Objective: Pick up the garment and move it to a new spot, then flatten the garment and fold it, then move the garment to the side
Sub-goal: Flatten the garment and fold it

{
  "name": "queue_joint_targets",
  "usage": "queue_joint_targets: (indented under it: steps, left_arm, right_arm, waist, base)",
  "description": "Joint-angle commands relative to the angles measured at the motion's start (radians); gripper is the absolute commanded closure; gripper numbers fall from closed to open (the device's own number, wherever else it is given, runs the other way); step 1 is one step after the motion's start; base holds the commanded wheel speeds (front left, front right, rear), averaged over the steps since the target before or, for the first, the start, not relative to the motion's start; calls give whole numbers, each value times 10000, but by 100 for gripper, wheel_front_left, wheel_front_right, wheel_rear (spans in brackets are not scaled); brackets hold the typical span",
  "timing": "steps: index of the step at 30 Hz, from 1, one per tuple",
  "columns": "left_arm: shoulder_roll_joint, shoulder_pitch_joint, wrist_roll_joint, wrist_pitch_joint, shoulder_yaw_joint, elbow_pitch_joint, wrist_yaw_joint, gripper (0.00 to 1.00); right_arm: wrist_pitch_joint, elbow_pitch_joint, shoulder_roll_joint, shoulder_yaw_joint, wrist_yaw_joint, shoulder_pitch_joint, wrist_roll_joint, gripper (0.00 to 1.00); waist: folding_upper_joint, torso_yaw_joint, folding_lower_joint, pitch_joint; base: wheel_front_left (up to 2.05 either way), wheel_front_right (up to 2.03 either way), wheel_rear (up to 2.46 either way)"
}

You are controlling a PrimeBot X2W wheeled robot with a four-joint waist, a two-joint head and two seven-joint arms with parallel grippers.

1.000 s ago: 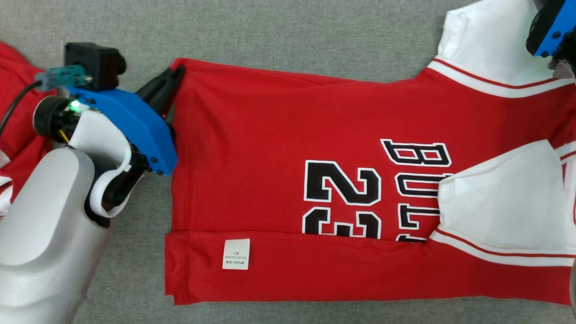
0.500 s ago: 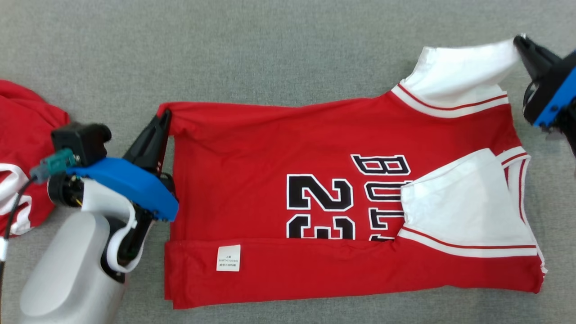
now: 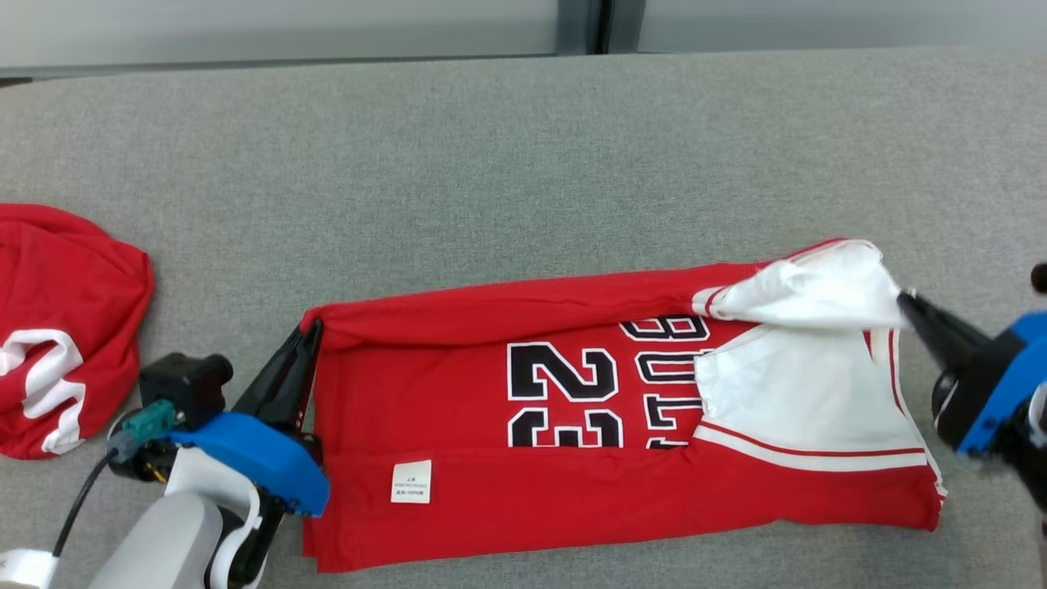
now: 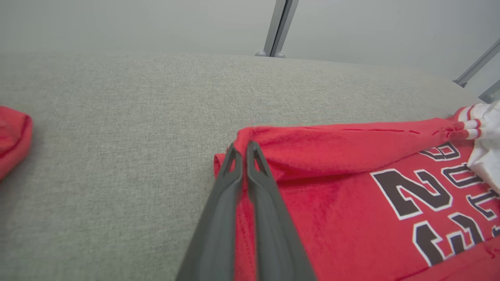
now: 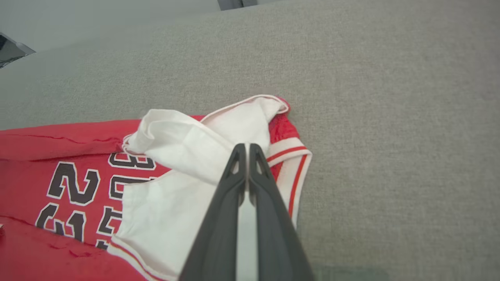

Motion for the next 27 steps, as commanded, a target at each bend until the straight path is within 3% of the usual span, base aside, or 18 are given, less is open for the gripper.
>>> queue_joint_targets:
  steps: [1,7,18,19,20,21,22,23,27]
  left_arm:
    - [93,306,66,-138,-44,67,95,100]
    - [139,888,-9,-321,-27,271,302,100]
    - [54,1260,-161,-358,-29,383,575,100]
    - [44,1315,-169,-312,-35,390,609,96]
    - [34,1360,-201,-292,-26,390,636,82]
    - [14,1423,-242,-250,-2,392,721,63]
    - [13,1478,-273,-231,-6,377,756,44]
    - [-8,1516,-294,-283,25,344,797,0]
    - [-42,1732,-215,-539,40,315,949,0]
  right_arm:
    - [121,-549,281,-216,5,760,-68,100]
    - [386,-1823,1013,-542,5,2185,-262,100]
    - [664,-2401,1772,-912,5,3411,-497,100]
    - [700,-2373,1847,-942,5,3484,-496,100]
    - [720,-2344,1905,-948,5,3553,-505,90]
    - [670,-2340,1938,-993,5,3585,-566,51]
    - [594,-2315,1966,-1058,5,3594,-625,0]
    - [530,-2286,2011,-1086,5,3606,-663,0]
    - [292,-2212,2098,-1248,5,3612,-858,0]
  waist:
    - [0,-90,2,-177]
    - [0,-257,2,-516]
    - [0,-317,2,-778]
    - [0,-320,2,-794]
    - [0,-322,2,-811]
    - [0,-322,2,-826]
    - [0,-318,2,-842]
    - [0,-304,2,-861]
    - [0,-225,2,-988]
  base:
    - [0,0,0]
    - [0,0,0]
    - [0,0,0]
    - [0,0,0]
    - [0,0,0]
    - [0,0,0]
    - [0,0,0]
    - [0,0,0]
    - [0,0,0]
